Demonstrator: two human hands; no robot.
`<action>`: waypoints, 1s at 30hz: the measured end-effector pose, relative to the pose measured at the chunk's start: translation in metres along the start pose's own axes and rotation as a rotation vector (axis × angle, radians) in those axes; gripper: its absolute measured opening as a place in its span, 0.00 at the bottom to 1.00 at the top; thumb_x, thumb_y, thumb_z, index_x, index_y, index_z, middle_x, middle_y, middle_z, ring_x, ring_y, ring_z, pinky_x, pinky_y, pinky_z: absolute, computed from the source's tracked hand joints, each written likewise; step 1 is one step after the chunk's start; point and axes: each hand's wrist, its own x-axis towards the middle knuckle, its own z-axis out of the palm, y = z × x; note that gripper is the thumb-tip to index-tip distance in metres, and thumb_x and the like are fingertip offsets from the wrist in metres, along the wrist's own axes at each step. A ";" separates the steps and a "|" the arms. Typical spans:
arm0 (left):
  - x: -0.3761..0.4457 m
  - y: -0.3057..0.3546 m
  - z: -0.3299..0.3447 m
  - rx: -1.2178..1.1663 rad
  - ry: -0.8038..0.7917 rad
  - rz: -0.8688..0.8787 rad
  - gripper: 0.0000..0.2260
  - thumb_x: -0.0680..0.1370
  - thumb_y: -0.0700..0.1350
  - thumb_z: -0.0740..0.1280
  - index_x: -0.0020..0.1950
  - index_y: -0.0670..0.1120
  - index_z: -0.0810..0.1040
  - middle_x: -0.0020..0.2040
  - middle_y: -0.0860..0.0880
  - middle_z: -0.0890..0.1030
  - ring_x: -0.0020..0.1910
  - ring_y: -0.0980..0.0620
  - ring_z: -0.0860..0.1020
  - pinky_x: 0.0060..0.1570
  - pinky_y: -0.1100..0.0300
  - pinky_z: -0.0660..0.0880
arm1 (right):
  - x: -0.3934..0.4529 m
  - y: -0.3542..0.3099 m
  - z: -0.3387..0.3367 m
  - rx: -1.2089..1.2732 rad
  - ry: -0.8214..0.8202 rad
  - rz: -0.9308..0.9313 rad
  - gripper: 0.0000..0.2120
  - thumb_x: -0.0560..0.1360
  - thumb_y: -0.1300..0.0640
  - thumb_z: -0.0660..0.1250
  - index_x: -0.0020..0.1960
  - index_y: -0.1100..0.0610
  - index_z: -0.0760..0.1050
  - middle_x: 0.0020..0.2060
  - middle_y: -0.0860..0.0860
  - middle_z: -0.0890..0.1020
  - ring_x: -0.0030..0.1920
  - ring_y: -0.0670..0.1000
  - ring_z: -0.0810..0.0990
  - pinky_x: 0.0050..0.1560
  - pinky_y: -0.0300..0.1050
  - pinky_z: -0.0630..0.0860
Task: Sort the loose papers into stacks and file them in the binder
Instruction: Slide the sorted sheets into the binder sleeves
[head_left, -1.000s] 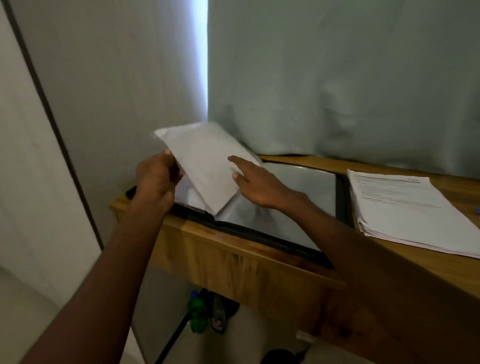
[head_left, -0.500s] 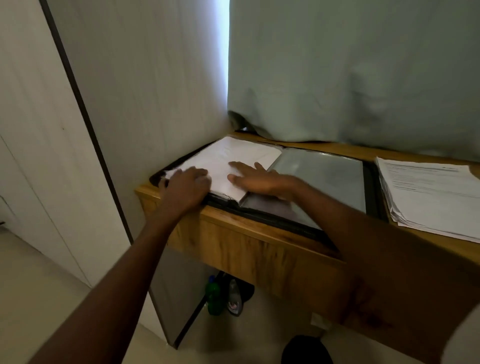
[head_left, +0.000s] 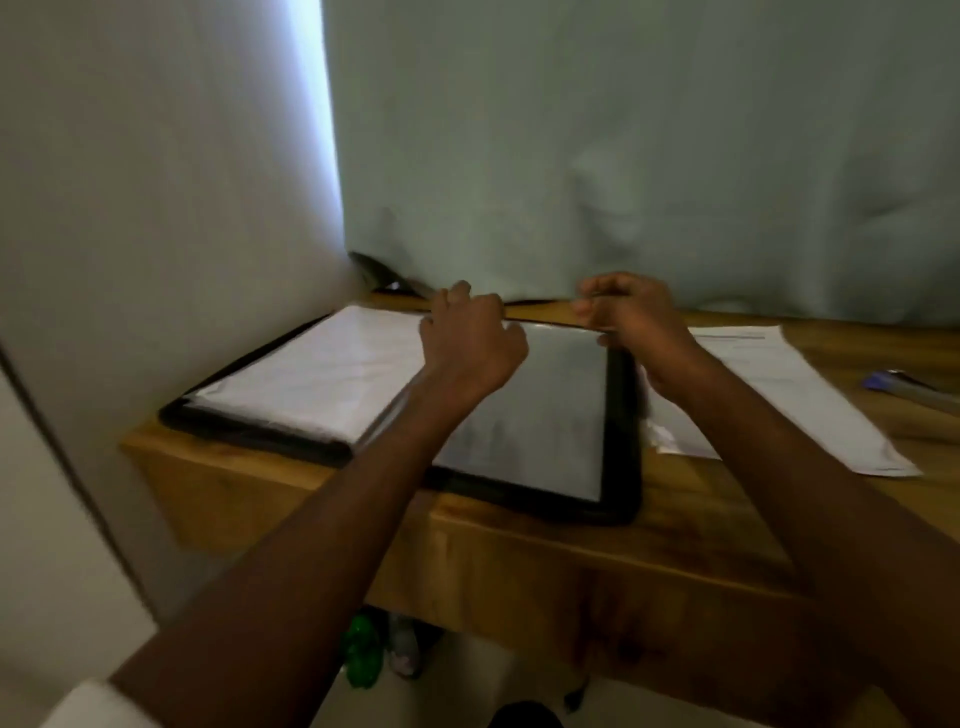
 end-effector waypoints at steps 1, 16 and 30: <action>0.005 0.019 0.012 -0.063 -0.050 -0.010 0.18 0.73 0.56 0.62 0.53 0.47 0.83 0.62 0.42 0.76 0.66 0.39 0.71 0.63 0.47 0.72 | 0.004 0.005 -0.020 -0.096 0.078 -0.022 0.09 0.73 0.64 0.72 0.48 0.52 0.83 0.44 0.49 0.86 0.46 0.49 0.83 0.49 0.45 0.78; 0.063 0.151 0.174 0.205 -0.255 0.098 0.31 0.80 0.67 0.58 0.69 0.43 0.75 0.69 0.36 0.70 0.69 0.35 0.66 0.64 0.45 0.69 | 0.049 0.099 -0.195 -1.077 0.244 0.193 0.13 0.73 0.52 0.67 0.54 0.59 0.78 0.56 0.59 0.80 0.57 0.62 0.80 0.51 0.48 0.74; 0.073 0.124 0.178 -0.157 -0.265 0.015 0.23 0.71 0.71 0.61 0.39 0.50 0.73 0.54 0.42 0.81 0.58 0.40 0.79 0.56 0.48 0.77 | 0.051 0.089 -0.216 -0.425 0.341 0.370 0.14 0.73 0.61 0.77 0.53 0.64 0.76 0.50 0.59 0.80 0.40 0.53 0.77 0.35 0.42 0.70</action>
